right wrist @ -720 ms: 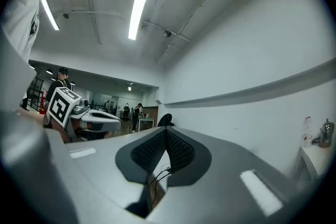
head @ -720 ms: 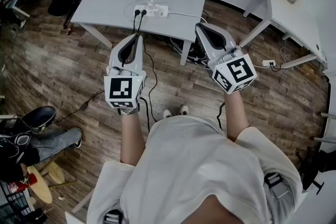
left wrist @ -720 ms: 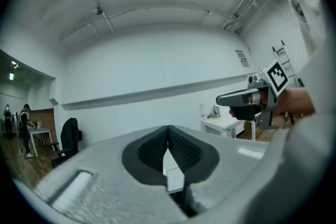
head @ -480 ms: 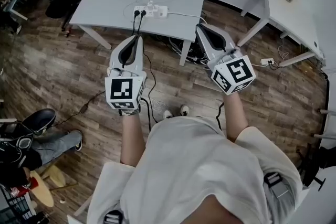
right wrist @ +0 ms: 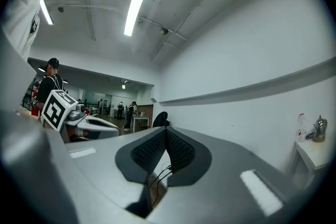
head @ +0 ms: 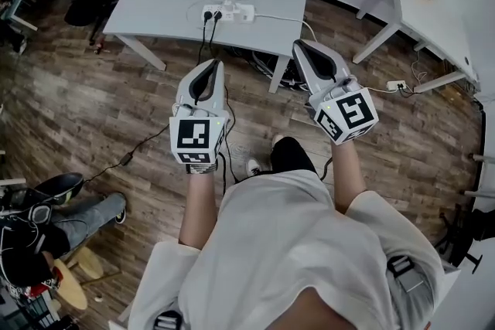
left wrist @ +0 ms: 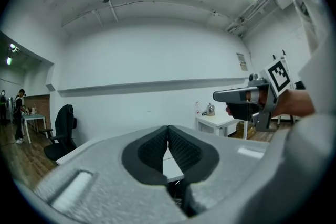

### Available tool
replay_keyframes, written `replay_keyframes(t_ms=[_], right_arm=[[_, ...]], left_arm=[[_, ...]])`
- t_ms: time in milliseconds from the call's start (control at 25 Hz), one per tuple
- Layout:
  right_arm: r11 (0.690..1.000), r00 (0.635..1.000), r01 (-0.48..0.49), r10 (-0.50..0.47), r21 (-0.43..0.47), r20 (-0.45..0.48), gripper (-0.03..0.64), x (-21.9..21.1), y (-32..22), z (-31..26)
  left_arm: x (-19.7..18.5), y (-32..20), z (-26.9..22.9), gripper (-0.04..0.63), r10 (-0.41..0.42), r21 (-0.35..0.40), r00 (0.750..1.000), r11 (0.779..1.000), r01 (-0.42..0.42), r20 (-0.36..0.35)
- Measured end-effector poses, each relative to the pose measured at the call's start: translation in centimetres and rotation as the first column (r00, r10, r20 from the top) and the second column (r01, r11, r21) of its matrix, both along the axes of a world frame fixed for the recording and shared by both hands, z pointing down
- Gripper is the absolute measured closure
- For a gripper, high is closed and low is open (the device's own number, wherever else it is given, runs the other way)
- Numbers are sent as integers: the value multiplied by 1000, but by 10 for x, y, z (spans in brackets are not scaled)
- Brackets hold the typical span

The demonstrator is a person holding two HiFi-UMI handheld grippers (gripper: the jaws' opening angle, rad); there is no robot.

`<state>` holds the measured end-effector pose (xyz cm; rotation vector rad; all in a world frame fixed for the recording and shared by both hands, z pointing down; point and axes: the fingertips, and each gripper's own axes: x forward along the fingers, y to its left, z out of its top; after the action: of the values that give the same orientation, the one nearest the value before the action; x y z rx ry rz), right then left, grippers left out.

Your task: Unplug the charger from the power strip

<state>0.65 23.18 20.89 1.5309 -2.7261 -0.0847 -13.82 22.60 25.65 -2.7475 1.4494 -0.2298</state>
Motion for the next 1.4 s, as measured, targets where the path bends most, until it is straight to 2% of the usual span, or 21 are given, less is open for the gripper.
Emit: replay_keyframes(t_ms=[280,520,760,1120,1240,1400], right_arm=[[1000,1000,-8,8,10,-9,615,0,-32,8],[1000,999,-27,27,-2,-32,614,11,-84,17],[1000,999,2,-3,-20,-40,614,26,-145,27],[992,995,85,-90,-92,-51,614,37,-244,55],[984,991,117,-123,-134,-42,614,36,-269,74],[965,984,160,-173,-206,-47,615,37,-287,107]], left_arm=[[2,-35,8,590,17,-9,1000,1000,-17,8],[5,-85,11,589,-19,8,1000,1000,19,-2],[25,-139,26,584,-18,-23,1000,1000,19,18],[51,-219,63,572,-55,-128,997,990,60,48],[55,-241,88,558,-88,-188,992,977,103,86],[62,-262,115,546,-122,-246,989,959,140,85]])
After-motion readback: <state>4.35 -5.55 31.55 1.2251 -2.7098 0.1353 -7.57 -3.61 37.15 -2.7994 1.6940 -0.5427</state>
